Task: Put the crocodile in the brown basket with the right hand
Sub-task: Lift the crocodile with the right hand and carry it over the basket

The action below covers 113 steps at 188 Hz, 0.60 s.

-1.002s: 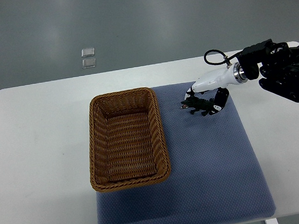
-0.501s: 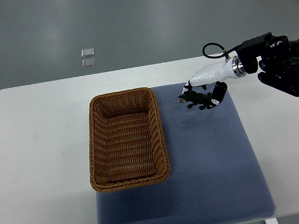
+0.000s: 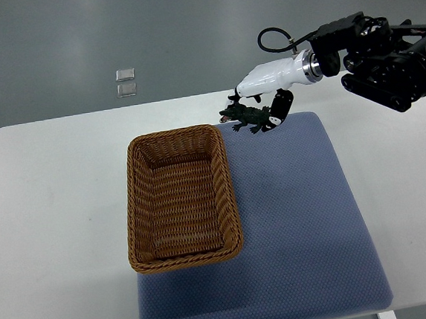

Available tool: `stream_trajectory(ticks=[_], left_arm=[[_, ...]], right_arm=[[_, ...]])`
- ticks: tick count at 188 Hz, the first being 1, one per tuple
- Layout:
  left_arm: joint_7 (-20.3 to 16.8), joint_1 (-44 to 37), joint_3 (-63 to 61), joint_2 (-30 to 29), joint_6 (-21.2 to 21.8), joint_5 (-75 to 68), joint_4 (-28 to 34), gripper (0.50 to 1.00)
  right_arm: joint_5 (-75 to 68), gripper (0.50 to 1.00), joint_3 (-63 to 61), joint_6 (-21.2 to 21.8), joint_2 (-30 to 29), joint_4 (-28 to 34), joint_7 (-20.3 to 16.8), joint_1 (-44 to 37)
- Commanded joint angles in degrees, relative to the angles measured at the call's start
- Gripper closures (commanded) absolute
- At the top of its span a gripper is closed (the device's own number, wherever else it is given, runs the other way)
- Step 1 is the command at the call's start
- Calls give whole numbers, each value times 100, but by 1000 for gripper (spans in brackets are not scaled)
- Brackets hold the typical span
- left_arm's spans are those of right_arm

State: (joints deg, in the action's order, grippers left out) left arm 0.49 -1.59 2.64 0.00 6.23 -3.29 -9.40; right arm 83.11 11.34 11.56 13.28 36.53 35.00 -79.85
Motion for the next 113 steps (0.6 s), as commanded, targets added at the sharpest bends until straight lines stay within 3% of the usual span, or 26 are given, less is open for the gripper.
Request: stream_trajectory(ticks=[1,48,113], left_arm=[[4,0,0,0,1,-5,0,500],[-5,0,0,0,1,4,0,500],[-5,0,0,0,1,-5,0,500]], right_arm=[[3,1000,0,4,-176,206,0,-189],[39,1000,35,4,-510,856,0,-602],[214,1000,88,-31,-1310,909,0,-663]])
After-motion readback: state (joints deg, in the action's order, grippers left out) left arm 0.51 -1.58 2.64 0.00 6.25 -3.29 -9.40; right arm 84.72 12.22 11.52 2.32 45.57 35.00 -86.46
